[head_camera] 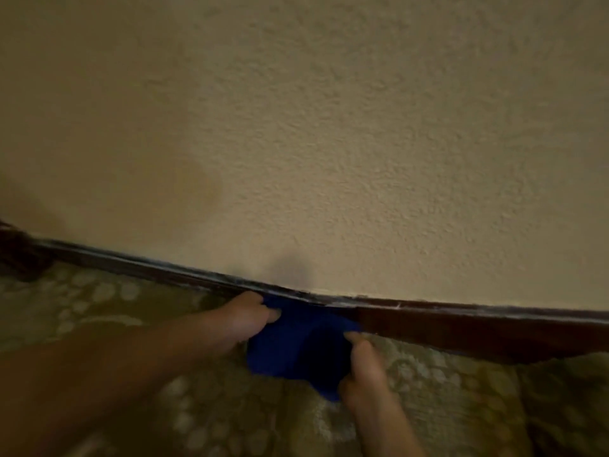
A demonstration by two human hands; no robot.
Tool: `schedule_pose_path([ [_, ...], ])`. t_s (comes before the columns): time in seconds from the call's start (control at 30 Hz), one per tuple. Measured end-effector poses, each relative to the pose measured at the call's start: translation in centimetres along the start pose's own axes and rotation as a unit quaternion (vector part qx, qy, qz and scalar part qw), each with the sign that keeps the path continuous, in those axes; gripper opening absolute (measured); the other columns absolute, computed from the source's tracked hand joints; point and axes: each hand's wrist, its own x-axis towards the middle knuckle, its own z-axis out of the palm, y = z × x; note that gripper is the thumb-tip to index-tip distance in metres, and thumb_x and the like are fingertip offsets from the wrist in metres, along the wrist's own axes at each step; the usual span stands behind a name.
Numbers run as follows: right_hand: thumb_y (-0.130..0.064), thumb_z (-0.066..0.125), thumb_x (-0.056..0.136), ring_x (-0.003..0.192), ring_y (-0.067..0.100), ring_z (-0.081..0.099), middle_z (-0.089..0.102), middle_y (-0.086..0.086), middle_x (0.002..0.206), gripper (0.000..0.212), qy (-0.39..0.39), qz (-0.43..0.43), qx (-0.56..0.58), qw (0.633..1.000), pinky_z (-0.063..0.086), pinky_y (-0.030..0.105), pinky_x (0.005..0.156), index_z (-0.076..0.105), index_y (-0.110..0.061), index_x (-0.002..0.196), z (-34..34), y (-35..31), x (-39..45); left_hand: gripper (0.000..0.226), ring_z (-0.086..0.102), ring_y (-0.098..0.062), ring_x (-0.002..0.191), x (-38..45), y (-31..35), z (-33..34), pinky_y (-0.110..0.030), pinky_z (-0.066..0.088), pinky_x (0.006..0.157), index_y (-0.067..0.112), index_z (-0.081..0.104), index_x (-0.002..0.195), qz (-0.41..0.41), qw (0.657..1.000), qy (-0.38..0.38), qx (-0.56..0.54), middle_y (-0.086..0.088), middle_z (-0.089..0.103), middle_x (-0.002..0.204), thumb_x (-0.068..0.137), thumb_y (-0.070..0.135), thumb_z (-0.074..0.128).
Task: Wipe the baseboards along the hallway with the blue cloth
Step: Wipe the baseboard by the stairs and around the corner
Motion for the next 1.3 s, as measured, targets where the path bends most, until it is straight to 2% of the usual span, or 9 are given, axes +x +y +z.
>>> schedule_pose_path([
  [0.1,-0.018,0.049,0.096,0.095,0.036,0.062,0.061,0.02,0.122,0.035,-0.029,0.015,-0.012,0.999,0.056,0.037,0.062,0.056,-0.003,0.126,1.5,0.3,-1.1,0.022,0.067,-0.03,0.1,-3.6,1.1,-2.5,-0.037,0.055,0.089,0.001,0.067,0.112,0.014,0.999,0.048,0.009,-0.015,0.069,0.109,0.093,0.011,0.062],
  [0.27,-0.017,0.06,0.085,0.102,0.038,0.064,0.065,0.019,0.117,0.034,-0.032,-0.012,-0.075,0.997,0.055,0.048,0.08,0.063,-0.011,0.118,4.6,1.8,-1.9,0.017,0.065,-0.033,0.102,-5.7,-1.5,-5.0,-0.041,0.053,0.092,-0.001,0.065,0.109,-0.003,0.99,0.069,-0.126,-0.016,0.067,0.112,0.094,0.007,0.06],
  [0.43,-0.02,0.064,0.073,0.098,0.04,0.062,0.06,0.016,0.12,0.052,0.033,-0.041,-0.048,0.997,0.055,0.056,0.074,0.051,-0.017,0.124,4.6,5.0,-2.1,0.009,0.064,-0.033,0.099,-5.0,-5.0,-4.2,-0.04,0.053,0.083,0.001,0.062,0.102,-0.017,0.984,0.071,-0.164,-0.015,0.064,0.109,0.095,0.006,0.059],
  [0.67,-0.009,0.054,0.094,0.094,0.023,0.05,0.049,0.007,0.109,0.019,0.147,-0.17,0.014,0.974,0.043,0.034,0.082,0.048,-0.01,0.113,4.7,3.1,-4.5,0.008,0.07,-0.026,0.086,-1.4,-5.1,-0.9,-0.029,0.057,0.068,0.009,0.069,0.096,0.023,0.975,0.006,-0.219,-0.014,0.073,0.104,0.093,0.012,0.063],
  [0.8,-0.011,0.057,0.093,0.097,0.025,0.05,0.049,0.006,0.109,0.026,0.192,-0.182,-0.033,0.964,0.044,0.038,0.086,0.05,-0.009,0.118,5.9,2.7,-2.0,0.02,0.072,-0.033,0.082,1.3,-5.0,0.2,-0.036,0.058,0.064,-0.001,0.068,0.103,-0.01,0.963,-0.015,-0.268,-0.023,0.073,0.101,0.093,0.016,0.064],
  [0.93,-0.014,0.057,0.091,0.1,0.03,0.06,0.059,0.005,0.106,0.019,0.251,-0.281,-0.099,0.921,0.049,0.05,0.093,0.052,-0.017,0.109,6.9,4.3,0.4,0.027,0.074,-0.022,0.068,2.8,-5.7,0.0,-0.021,0.05,0.043,0.008,0.068,0.112,-0.037,0.944,-0.058,-0.323,-0.012,0.076,0.096,0.09,0.024,0.068],
  [1.1,-0.018,0.058,0.093,0.087,0.027,0.065,0.065,0.005,0.093,0.004,0.206,-0.301,-0.174,0.915,0.056,0.048,0.082,0.056,-0.018,0.096,8.7,5.9,-0.8,0.012,0.071,-0.034,0.083,3.1,-6.3,0.3,-0.054,0.059,0.075,0.016,0.068,0.099,-0.042,0.923,0.084,-0.373,-0.015,0.073,0.095,0.088,0.017,0.064],
  [1.17,-0.018,0.06,0.093,0.081,0.027,0.067,0.068,0.009,0.088,0.005,0.175,-0.332,-0.19,0.907,0.055,0.043,0.074,0.06,-0.013,0.091,9.1,6.0,-1.3,0.014,0.07,-0.033,0.085,3.0,-6.8,-0.7,-0.051,0.059,0.078,0.021,0.067,0.101,-0.038,0.898,0.113,-0.424,-0.012,0.072,0.097,0.09,0.015,0.062],
  [1.3,-0.019,0.06,0.092,0.081,0.023,0.066,0.067,0.005,0.087,0.008,0.263,-0.377,-0.188,0.868,0.056,0.047,0.079,0.062,-0.012,0.095,10.5,6.5,-0.6,0.016,0.069,-0.026,0.077,3.4,-7.4,-3.2,-0.03,0.053,0.06,0.013,0.068,0.107,-0.088,0.885,-0.021,-0.457,-0.011,0.073,0.093,0.093,0.012,0.061],
])
